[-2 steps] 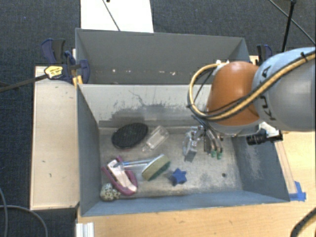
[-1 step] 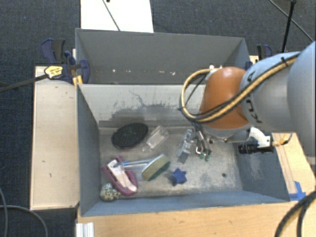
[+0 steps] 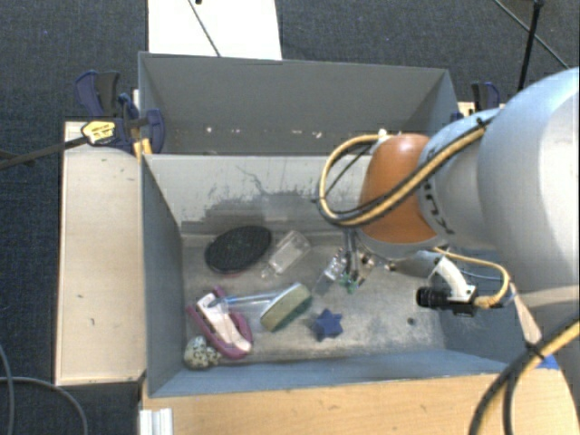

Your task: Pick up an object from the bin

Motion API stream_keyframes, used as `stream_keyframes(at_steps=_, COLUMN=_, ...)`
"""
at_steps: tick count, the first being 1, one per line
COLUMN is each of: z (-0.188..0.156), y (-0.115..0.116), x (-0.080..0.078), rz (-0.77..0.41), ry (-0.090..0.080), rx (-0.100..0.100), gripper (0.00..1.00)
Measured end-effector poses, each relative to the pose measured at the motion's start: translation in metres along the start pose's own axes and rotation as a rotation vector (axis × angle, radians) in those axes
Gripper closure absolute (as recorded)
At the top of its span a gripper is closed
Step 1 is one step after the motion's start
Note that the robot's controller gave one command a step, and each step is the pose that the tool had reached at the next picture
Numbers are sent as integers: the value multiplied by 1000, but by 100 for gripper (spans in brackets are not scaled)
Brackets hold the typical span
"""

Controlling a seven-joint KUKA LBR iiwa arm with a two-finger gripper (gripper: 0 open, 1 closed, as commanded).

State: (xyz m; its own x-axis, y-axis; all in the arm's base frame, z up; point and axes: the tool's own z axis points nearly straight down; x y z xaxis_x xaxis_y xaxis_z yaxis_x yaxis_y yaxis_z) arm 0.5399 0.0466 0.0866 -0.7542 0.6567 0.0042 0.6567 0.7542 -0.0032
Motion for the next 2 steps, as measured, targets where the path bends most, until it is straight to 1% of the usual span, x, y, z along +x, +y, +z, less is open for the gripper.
stream_keyframes(at_steps=1, z=-1, y=0, x=-1, rz=-3, ry=-2, rx=-1, gripper=0)
stream_keyframes(at_steps=2, z=17, y=-25, x=33, rz=-125, ry=-2, rx=-1, gripper=0)
